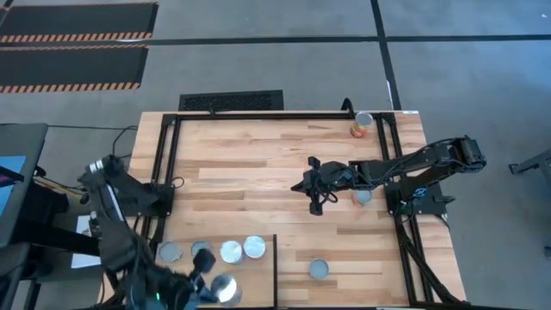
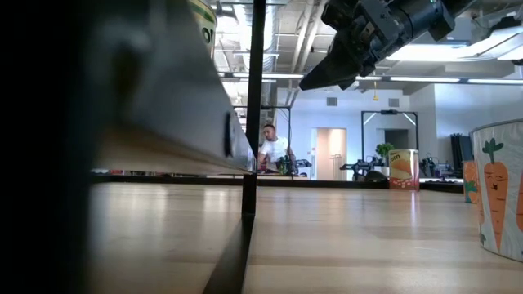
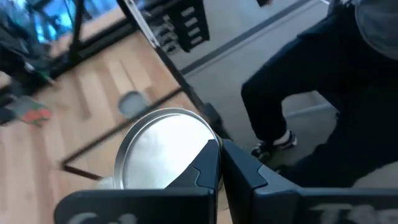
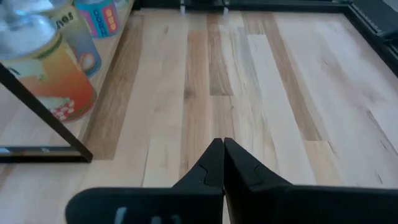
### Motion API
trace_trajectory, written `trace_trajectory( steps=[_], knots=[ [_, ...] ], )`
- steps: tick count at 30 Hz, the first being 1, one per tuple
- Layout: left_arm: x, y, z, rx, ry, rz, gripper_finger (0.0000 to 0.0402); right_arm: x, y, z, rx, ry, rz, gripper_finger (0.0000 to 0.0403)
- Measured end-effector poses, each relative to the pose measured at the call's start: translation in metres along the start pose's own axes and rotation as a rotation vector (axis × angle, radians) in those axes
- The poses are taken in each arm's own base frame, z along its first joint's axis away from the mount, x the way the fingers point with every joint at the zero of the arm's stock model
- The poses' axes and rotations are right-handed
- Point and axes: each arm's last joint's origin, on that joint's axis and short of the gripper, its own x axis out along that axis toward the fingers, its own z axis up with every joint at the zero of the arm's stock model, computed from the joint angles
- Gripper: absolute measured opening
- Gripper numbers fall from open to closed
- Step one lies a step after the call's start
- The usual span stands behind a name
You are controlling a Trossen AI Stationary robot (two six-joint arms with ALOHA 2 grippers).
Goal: Pick and place cans onto a shelf
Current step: Put the canned peaches can on the shelf
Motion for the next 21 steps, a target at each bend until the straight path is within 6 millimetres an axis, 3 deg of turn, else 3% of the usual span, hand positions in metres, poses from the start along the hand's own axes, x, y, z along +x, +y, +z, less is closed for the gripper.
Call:
trace_trajectory(
  steps=[9,21],
  knots=[
    [0.055,-0.044,-0.015,-0.144,0.071,0.162,0.0000,-0.001,0.010,0.000,0.000,-0.007,0.021,0.0015],
    [0.107,-0.063,-0.042,-0.267,0.173,0.290,0.0000,-0.004,0.031,0.000,-0.010,-0.016,0.042,0.0014]
  ],
)
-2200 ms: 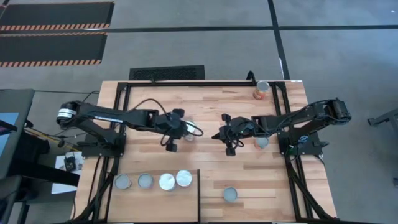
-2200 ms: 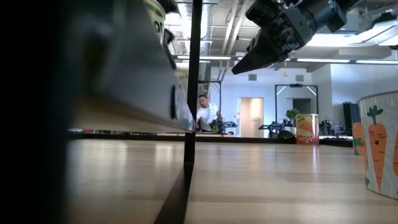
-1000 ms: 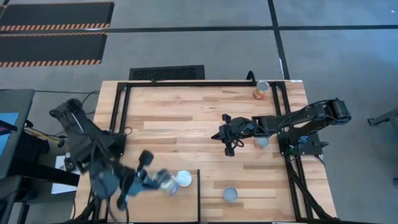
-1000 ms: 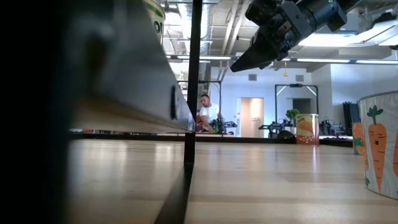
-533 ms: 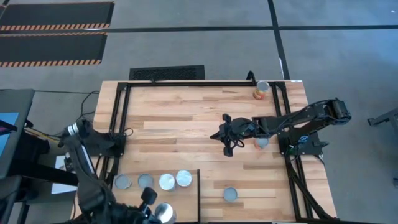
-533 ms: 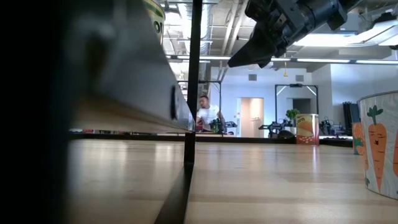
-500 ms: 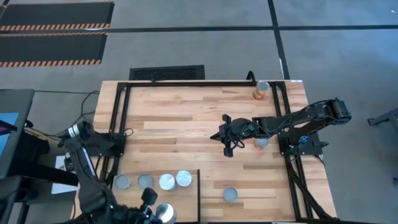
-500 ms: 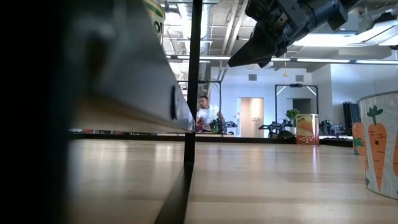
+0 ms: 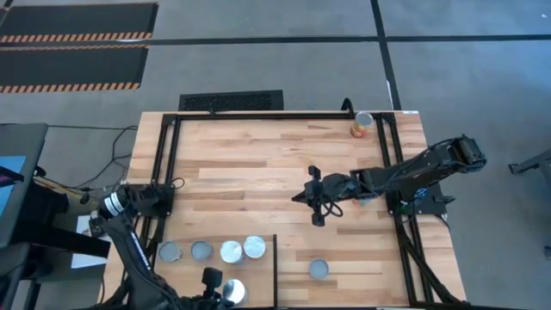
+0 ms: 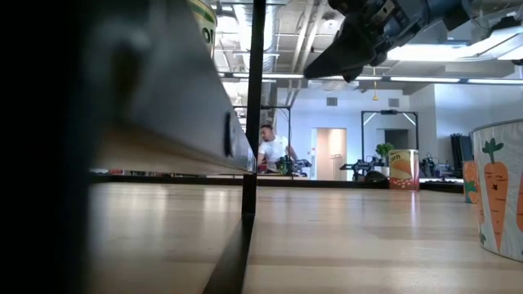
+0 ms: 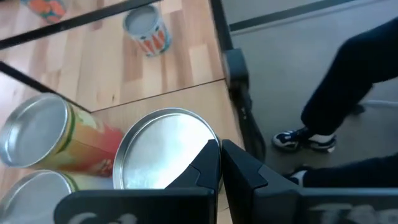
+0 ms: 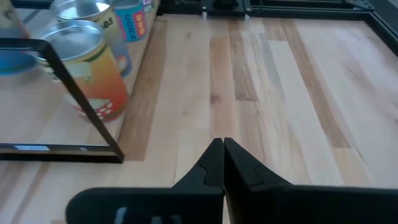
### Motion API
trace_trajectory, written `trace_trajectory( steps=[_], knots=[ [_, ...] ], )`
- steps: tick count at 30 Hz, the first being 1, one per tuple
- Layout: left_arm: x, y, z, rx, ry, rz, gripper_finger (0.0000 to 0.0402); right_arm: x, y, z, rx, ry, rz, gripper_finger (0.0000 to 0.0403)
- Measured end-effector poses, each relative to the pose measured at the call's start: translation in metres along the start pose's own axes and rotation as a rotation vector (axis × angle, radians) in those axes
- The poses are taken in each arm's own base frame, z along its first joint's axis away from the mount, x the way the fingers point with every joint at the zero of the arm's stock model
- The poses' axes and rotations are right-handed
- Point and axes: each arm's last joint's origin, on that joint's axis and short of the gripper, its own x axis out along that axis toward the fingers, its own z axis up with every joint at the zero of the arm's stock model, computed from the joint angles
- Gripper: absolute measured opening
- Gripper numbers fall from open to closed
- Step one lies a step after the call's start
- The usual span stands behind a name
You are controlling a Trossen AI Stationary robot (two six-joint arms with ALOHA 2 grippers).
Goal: Pick and place cans onto a shelf
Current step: Put the canned peaches can on the shelf
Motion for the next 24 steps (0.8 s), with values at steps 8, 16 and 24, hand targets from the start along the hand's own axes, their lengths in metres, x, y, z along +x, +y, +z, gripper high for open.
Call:
trace_trajectory(
  steps=[8,16,24],
  knots=[
    [0.018,0.006,-0.004,-0.080,0.043,0.064,0.0000,-0.002,0.012,0.000,-0.001,-0.010,0.013,0.0016],
    [0.021,0.013,-0.006,-0.122,0.096,0.093,0.0000,-0.004,0.021,-0.001,-0.016,-0.016,0.021,0.0015],
    [0.021,0.015,-0.008,-0.151,0.110,0.111,0.0000,-0.004,0.023,-0.001,-0.020,-0.015,0.027,0.0014]
  ],
)
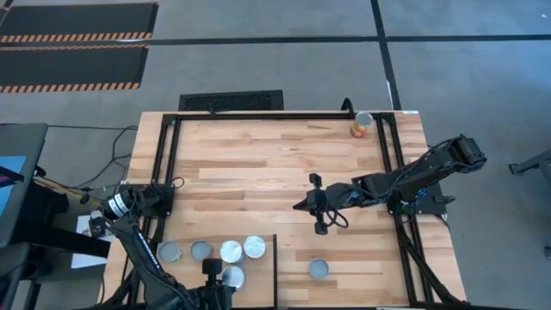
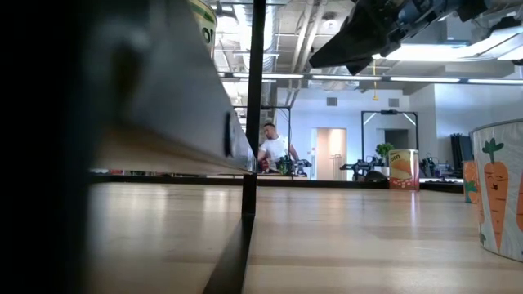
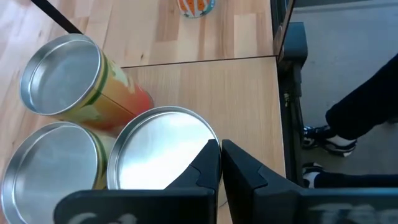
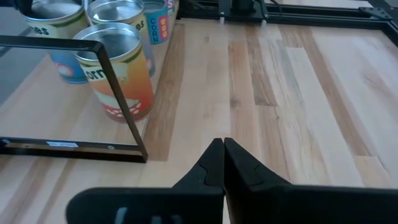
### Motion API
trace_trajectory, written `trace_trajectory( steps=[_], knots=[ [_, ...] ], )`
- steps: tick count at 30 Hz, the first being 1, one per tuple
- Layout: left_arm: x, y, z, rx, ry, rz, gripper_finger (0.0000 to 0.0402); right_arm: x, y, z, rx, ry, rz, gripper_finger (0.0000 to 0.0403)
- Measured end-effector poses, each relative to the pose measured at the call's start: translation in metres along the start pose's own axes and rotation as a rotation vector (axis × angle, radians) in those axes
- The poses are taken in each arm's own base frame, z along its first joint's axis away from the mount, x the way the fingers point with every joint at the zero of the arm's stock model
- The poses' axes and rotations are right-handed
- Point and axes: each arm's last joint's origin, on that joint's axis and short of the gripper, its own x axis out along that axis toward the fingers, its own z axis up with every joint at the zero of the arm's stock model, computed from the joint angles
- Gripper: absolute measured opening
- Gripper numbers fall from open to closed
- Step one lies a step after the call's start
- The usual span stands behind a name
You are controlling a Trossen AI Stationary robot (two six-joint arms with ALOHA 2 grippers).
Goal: Pick and place cans onto a shelf
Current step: Put the canned peaches can on the shelf
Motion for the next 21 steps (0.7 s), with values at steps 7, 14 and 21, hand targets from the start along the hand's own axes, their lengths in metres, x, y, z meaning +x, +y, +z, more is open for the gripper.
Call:
trace_trajectory(
  steps=[7,14,21],
  knots=[
    [0.0039,0.0034,0.0038,-0.013,0.006,0.008,0.0024,0.0000,-0.0001,0.0000,0.001,0.000,0.000,0.0016],
    [0.0049,0.0051,0.0036,-0.007,0.028,0.009,0.0054,0.0000,-0.0001,0.0000,0.000,0.000,0.000,0.0015],
    [-0.0002,0.0054,0.0070,0.007,0.034,0.003,0.0059,0.0000,-0.0001,0.0000,0.000,0.000,0.000,0.0014]
  ],
)
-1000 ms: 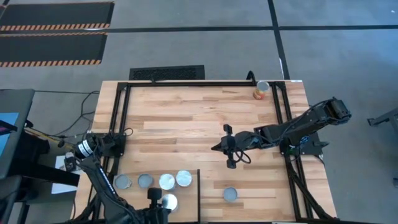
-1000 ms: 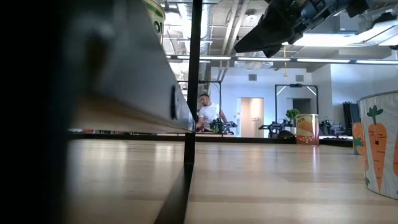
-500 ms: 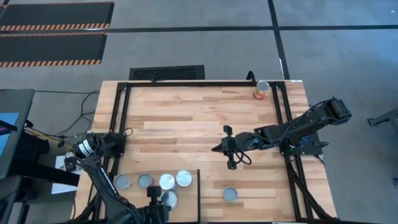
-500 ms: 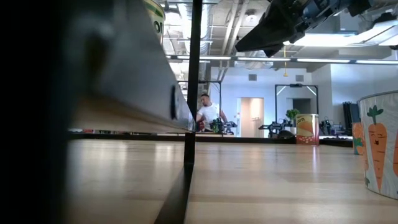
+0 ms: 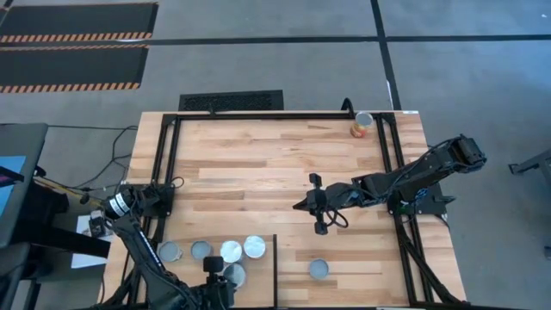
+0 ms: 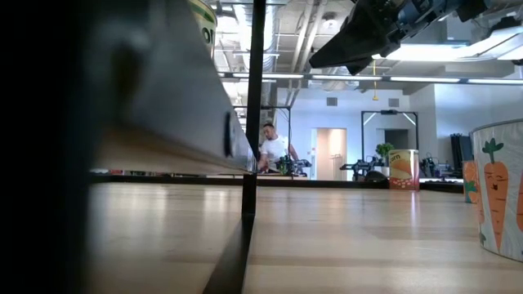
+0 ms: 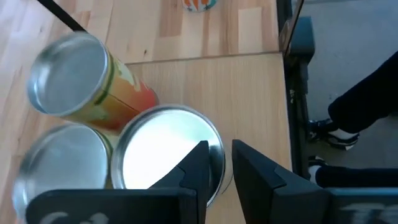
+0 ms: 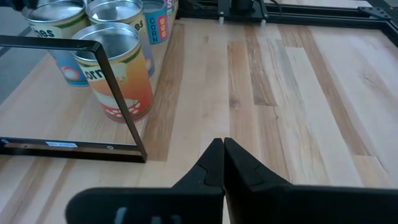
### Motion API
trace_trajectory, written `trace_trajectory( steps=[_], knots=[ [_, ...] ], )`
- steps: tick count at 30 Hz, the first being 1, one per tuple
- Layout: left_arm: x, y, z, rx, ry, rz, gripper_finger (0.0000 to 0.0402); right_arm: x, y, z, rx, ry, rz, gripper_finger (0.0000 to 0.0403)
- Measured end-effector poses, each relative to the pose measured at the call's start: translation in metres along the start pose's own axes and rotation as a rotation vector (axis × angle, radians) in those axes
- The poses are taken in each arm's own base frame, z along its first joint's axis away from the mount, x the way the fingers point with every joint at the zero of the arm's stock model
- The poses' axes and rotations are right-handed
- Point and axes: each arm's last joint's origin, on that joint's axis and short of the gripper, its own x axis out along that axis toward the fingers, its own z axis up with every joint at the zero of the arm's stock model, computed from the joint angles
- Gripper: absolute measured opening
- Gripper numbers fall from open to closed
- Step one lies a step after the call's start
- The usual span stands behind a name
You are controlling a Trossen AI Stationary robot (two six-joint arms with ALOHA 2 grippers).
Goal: Pick and place cans onto a shelf
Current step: Put the canned peaches can on the shelf
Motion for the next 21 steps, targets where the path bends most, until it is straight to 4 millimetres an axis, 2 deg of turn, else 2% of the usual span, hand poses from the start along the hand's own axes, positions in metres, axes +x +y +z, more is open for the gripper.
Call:
trace_trajectory(
  steps=[7,10,15,21],
  knots=[
    [-0.021,0.002,0.015,0.057,-0.028,-0.012,0.0059,0.000,0.001,0.000,0.000,0.000,0.004,0.0016],
    [-0.025,0.001,0.016,0.082,-0.056,-0.003,0.0051,-0.001,0.005,-0.001,-0.006,0.004,0.016,0.0015],
    [-0.022,-0.003,0.006,0.075,-0.069,0.013,0.0007,-0.004,0.018,-0.002,-0.054,-0.002,-0.019,0.0007],
    [-0.013,-0.004,0.002,0.058,-0.037,-0.007,0.0001,-0.007,0.028,-0.004,-0.065,-0.007,-0.014,0.0011]
  ],
)
